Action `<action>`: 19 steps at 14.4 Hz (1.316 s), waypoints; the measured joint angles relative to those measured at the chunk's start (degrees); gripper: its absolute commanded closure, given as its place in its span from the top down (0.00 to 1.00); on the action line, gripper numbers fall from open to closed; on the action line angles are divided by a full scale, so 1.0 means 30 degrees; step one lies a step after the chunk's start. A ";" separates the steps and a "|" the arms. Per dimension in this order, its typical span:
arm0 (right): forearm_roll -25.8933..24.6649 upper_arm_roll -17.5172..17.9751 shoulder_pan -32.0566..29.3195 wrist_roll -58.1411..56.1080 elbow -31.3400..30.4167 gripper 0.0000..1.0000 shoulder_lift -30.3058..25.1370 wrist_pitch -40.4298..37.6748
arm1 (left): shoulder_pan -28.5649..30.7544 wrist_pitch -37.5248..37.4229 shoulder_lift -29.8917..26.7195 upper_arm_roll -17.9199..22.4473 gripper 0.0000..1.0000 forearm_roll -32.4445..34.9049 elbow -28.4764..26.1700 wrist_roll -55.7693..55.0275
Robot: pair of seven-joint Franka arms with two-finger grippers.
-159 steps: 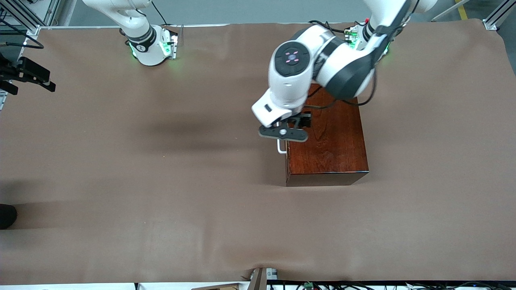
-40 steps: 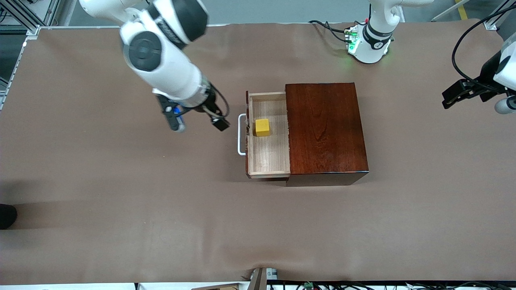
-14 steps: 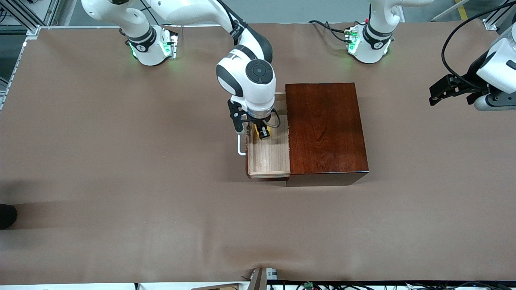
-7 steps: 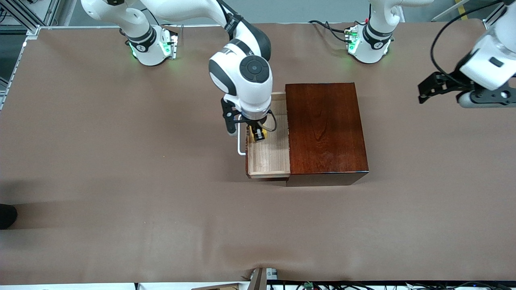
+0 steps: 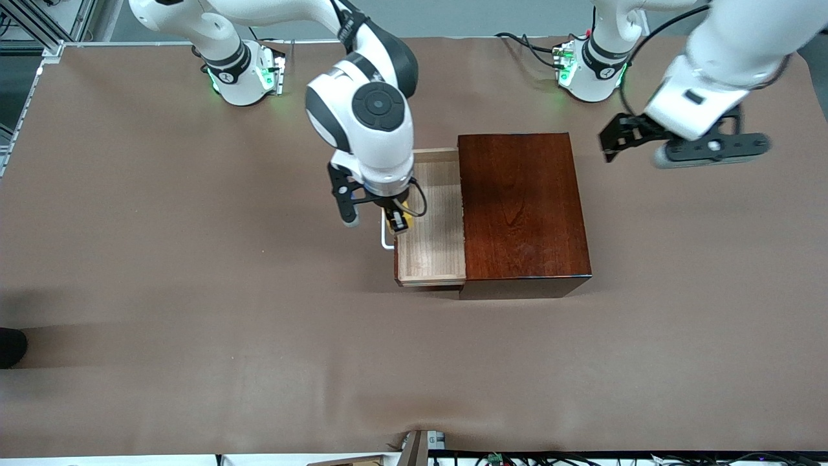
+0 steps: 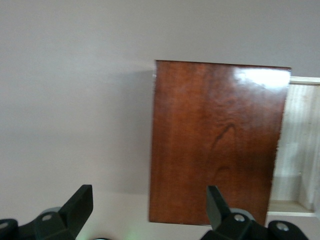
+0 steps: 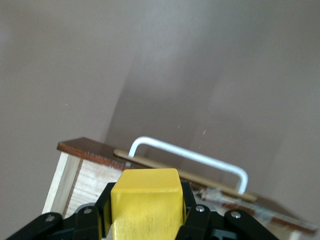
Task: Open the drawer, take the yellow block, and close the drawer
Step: 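Lift the block with the right gripper while the left gripper reaches the drawer, then push the drawer shut with the left gripper while the right gripper sets the block down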
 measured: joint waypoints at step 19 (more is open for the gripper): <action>0.0526 -0.0215 -1.1094 -2.6179 -0.1205 0.00 -0.2304 -0.5863 | -0.8400 0.7334 0.9880 -0.1261 1.00 0.3331 0.4494 -1.8888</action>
